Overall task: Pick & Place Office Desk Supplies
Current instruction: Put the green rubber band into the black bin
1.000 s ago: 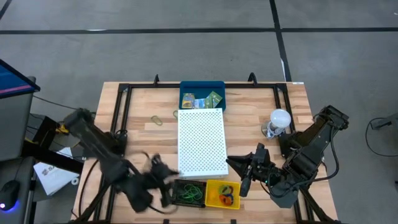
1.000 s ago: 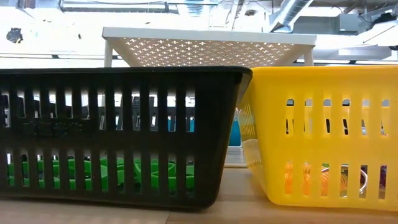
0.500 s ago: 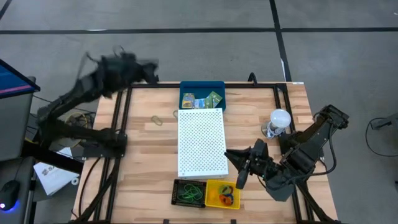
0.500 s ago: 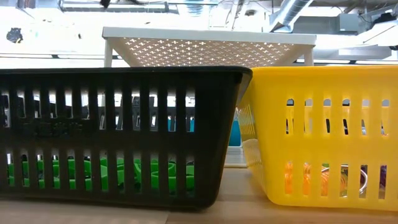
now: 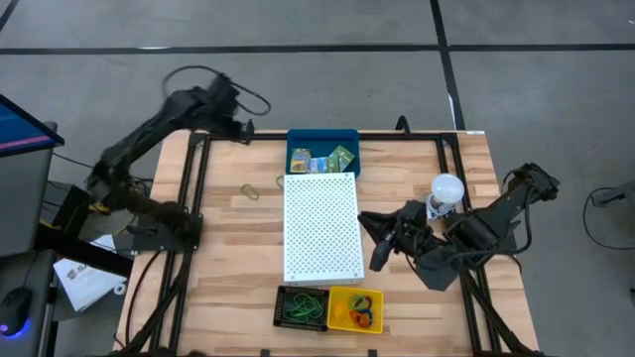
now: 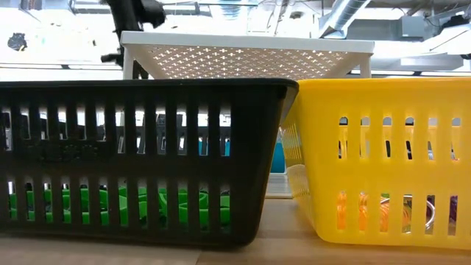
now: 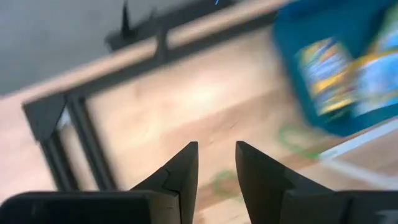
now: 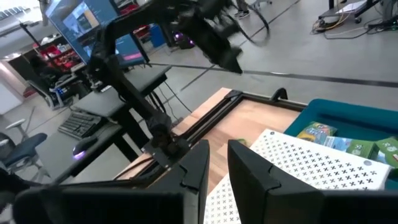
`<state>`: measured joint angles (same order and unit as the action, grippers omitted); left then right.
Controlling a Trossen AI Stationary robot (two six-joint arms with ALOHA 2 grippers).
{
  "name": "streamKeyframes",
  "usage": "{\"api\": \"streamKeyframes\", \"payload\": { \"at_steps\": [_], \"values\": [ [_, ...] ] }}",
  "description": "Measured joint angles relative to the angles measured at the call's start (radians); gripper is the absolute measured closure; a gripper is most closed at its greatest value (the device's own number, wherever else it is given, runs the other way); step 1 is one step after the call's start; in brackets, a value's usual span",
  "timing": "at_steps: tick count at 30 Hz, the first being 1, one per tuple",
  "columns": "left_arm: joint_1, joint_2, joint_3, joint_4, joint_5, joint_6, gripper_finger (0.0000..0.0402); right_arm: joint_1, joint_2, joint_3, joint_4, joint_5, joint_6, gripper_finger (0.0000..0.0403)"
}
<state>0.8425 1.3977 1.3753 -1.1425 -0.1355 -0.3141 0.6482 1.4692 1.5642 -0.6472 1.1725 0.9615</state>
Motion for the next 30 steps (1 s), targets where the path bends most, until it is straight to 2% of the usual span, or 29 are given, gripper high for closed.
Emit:
{"api": "streamKeyframes", "payload": {
  "at_steps": [3,7,14,19,26,30],
  "values": [
    [-0.001,0.074,-0.053,-0.003,-0.005,-0.002,0.03,-0.003,0.002,0.0,-0.001,-0.004,0.0,0.0346],
    [-0.004,0.117,-0.194,0.052,0.033,-0.035,0.03,-0.003,0.002,0.0,-0.002,-0.004,0.003,0.0346],
    [-0.058,0.05,-0.471,0.28,0.108,-0.164,0.03,-0.003,0.002,0.0,-0.06,-0.005,0.076,0.0346],
    [-0.117,-0.005,-0.613,0.414,0.118,-0.28,0.03,-0.003,0.002,0.0,-0.094,-0.007,0.118,0.0346],
    [-0.172,-0.023,-0.692,0.484,0.128,-0.357,0.03,-0.003,0.002,0.0,-0.102,-0.023,0.116,0.0346],
    [-0.19,-0.023,-0.698,0.487,0.087,-0.374,0.03,-0.003,0.002,0.0,-0.103,-0.023,0.107,0.0346]
  ]
}}
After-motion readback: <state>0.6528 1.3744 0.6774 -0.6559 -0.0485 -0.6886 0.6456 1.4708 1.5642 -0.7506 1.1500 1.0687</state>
